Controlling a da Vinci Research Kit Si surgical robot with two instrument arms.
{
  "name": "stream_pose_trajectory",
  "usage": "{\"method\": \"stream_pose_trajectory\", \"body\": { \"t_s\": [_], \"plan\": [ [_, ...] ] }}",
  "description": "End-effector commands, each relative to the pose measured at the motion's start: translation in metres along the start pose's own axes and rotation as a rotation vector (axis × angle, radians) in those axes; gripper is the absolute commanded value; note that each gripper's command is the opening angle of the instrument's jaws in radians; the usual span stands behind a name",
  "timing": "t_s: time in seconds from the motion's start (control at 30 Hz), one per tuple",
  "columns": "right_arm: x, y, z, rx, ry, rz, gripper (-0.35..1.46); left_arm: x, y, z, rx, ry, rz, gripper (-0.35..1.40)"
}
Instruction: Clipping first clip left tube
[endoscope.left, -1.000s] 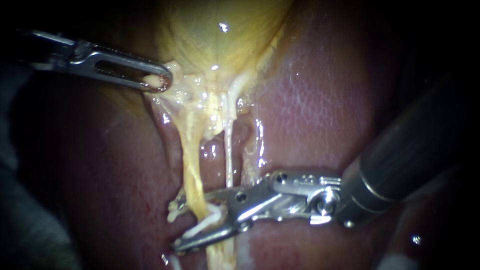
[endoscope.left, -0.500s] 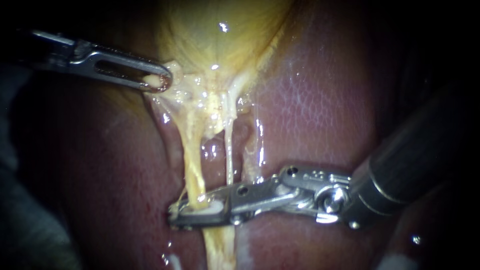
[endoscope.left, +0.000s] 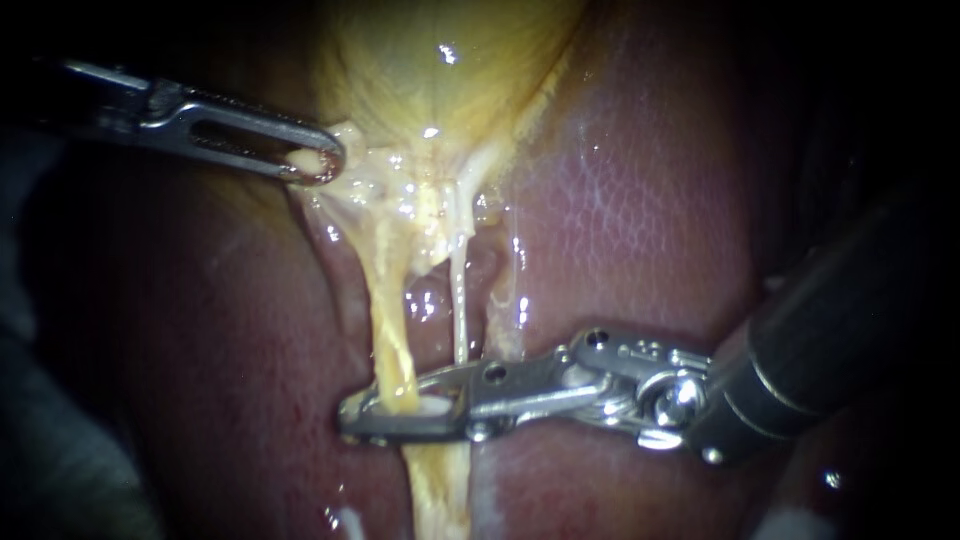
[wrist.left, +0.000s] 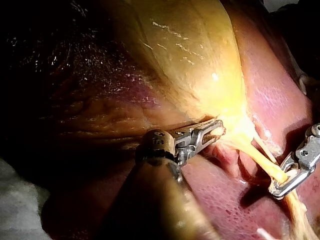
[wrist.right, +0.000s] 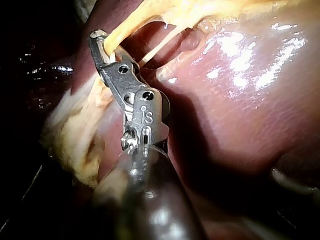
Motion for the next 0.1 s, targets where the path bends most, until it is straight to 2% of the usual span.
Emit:
{"method": "stream_pose_trajectory", "body": {
  "t_s": [0.03,0.1],
  "plan": [
    [-0.0001,0.0,0.0001,0.001,0.001,0.002,-0.35,0.0,0.0,0.0,0.0,0.0,0.0,-0.35],
    [-0.0003,0.0001,0.0001,0.0,0.0,0.001,-0.35,0.0,0.0,0.0,0.002,0.002,0.0,-0.35]
  ]
}}
